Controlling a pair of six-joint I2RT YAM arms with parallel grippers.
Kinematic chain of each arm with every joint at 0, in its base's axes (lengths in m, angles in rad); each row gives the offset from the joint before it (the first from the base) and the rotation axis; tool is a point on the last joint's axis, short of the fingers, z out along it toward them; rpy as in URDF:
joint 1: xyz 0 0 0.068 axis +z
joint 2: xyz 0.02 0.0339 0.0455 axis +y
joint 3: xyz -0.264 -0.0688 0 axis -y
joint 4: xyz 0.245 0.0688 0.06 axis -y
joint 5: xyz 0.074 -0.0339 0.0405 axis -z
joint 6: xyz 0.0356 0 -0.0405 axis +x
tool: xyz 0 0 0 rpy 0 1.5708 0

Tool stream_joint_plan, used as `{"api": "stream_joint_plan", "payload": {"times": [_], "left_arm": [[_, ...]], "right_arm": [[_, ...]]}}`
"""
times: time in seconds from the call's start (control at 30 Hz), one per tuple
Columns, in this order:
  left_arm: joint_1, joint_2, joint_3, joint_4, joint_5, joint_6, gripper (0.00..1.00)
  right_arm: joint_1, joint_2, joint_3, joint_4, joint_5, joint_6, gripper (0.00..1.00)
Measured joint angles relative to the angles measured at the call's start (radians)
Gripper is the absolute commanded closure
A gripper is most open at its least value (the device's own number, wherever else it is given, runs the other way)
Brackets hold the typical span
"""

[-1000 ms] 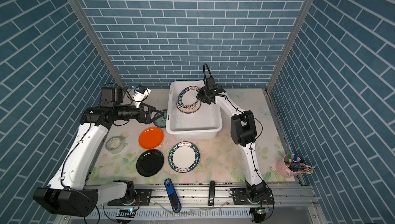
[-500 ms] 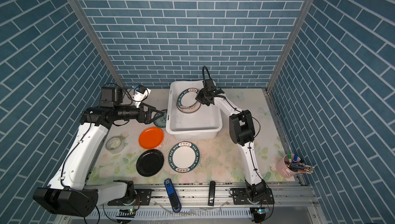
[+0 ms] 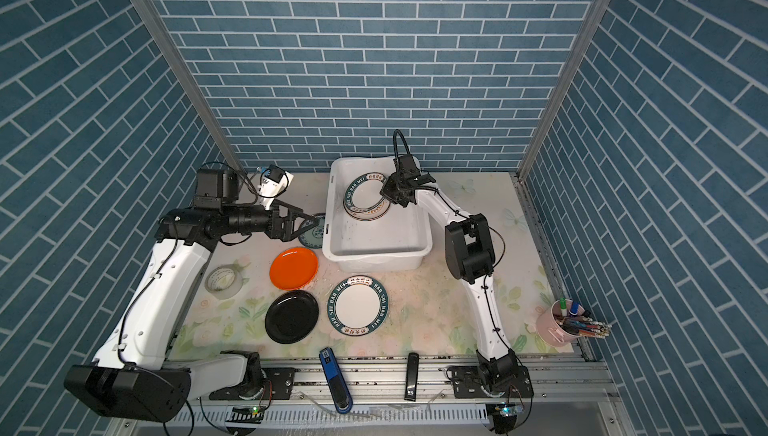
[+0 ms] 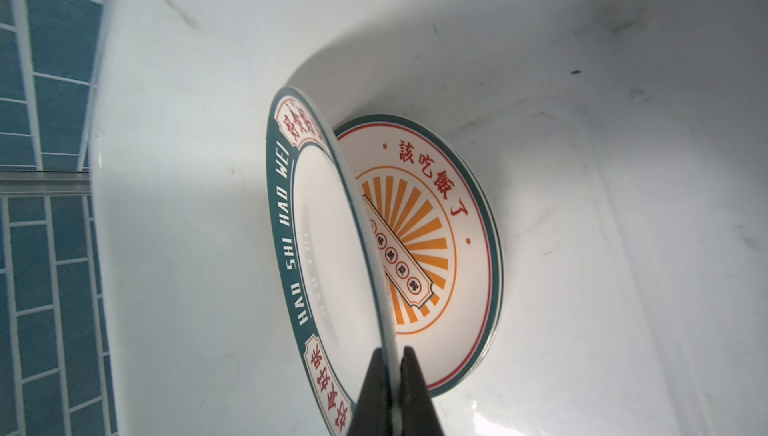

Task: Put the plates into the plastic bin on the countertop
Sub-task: 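Lay the green-rimmed plate flat onto the sunburst plates and open the right gripper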

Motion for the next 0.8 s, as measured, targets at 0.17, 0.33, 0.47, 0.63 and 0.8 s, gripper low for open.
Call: {"api": "stream_joint_plan", "payload": {"times": [0.17,0.33,0.47,0.63,0.8], "left_arm": [[0.0,-0.001,0.0,0.0,0.004,0.0,0.01],[0.0,-0.002,0.0,0.0,0.006,0.0,0.0],[0.0,-0.002,0.0,0.001,0.006,0.0,0.0],[0.0,-0.002,0.0,0.003,0.006,0.0,0.0],[0.0,-0.002,0.0,0.003,0.006,0.0,0.0]], "right_arm": [[0.0,0.012,0.0,-0.001,0.0,0.0,1.0],[0.0,0.023,0.0,-0.002,0.0,0.0,1.0],[0.0,0.031,0.0,-0.001,0.0,0.002,1.0],[-0.001,0.035,0.0,0.0,0.0,0.009,1.0],[-0.001,0.038,0.0,0.0,0.0,0.025,0.98]]}}
